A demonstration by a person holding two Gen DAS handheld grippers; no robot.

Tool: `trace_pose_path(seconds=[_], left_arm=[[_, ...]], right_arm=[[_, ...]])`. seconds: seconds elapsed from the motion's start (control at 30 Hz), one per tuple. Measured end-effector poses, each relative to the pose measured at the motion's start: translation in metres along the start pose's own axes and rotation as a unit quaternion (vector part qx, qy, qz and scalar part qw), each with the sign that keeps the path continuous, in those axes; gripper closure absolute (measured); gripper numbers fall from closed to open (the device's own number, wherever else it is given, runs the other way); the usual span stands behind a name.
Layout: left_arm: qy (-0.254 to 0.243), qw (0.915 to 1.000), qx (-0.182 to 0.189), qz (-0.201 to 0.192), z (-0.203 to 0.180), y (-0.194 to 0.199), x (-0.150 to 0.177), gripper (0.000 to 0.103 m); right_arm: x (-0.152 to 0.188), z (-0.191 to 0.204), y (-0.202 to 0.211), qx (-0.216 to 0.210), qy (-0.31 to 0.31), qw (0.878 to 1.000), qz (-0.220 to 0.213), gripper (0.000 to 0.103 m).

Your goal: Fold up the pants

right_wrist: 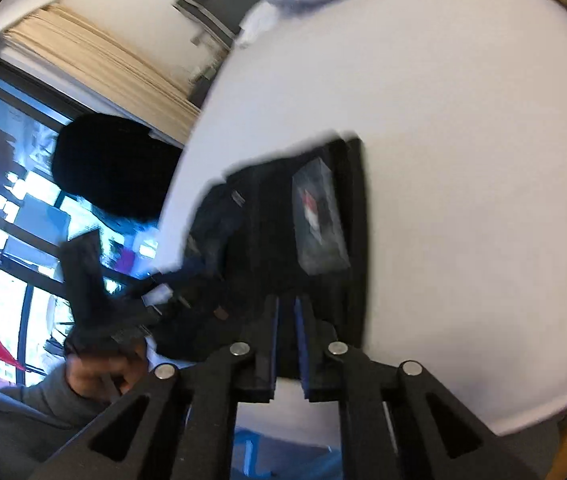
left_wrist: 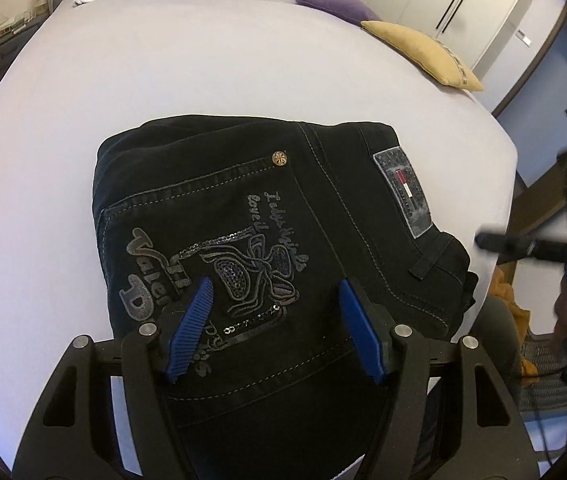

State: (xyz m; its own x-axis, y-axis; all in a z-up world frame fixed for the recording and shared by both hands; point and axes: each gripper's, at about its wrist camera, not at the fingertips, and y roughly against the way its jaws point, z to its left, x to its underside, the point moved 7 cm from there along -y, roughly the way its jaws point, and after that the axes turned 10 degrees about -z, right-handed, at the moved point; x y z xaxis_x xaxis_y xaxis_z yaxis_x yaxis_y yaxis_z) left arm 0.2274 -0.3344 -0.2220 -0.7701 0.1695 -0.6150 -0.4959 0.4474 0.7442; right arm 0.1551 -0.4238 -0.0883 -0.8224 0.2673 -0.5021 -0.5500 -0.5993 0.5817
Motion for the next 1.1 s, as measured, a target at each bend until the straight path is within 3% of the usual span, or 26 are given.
trace_pose_path(seconds=[0.2,0.3,0.37,0.4,0.57,0.6,0.7,0.8,0.93,1.0,1.1], left_arm=[[0.001,1.0,0.0,0.002,0.001,0.01,0.003,0.04],[-0.001,1.0,-0.001,0.003,0.0,0.01,0.004,0.04],[-0.001,1.0,0.001,0.002,-0.001,0.01,0.005,0.038],[0.0,1.0,0.003,0.001,-0.001,0.011,0.006,0.038],[0.031,0.999,0.016,-0.027,0.011,0.03,-0.005,0.038],[0.032,0.9988,0.013,-0.035,0.015,0.034,-0.009,0.038],[0.047,0.9975,0.01,-0.052,0.035,0.038,-0.024,0.038],[0.056,0.9968,0.022,-0.052,0.051,0.027,-0.038,0.038],[0.008,0.9999,0.006,-0.012,0.049,-0.007,-0.02,0.04],[-0.017,0.9996,-0.006,-0.023,0.044,-0.003,-0.015,0.039],[0.017,0.9991,0.012,-0.038,0.046,0.02,-0.015,0.038]], right_arm=[[-0.02,0.02,-0.063,-0.035,0.013,0.999,0.032,0.077],[-0.016,-0.007,-0.102,0.006,-0.027,0.998,0.058,0.071],[-0.014,-0.025,-0.107,0.007,-0.052,0.997,0.056,0.082],[-0.013,-0.032,-0.102,0.006,-0.067,0.997,0.048,0.095],[0.002,-0.047,-0.065,0.012,-0.078,0.997,0.023,0.098],[0.005,-0.044,-0.055,0.02,-0.067,0.997,0.016,0.096],[0.012,-0.032,-0.034,0.005,-0.057,0.998,-0.004,0.065],[0.011,-0.02,-0.027,-0.018,-0.045,0.999,-0.011,0.063],[0.02,-0.03,-0.039,0.015,-0.054,0.998,0.006,0.063],[0.016,-0.026,-0.026,0.01,-0.046,0.999,-0.008,0.063],[0.003,-0.02,-0.001,0.002,-0.026,0.999,-0.04,0.053]])
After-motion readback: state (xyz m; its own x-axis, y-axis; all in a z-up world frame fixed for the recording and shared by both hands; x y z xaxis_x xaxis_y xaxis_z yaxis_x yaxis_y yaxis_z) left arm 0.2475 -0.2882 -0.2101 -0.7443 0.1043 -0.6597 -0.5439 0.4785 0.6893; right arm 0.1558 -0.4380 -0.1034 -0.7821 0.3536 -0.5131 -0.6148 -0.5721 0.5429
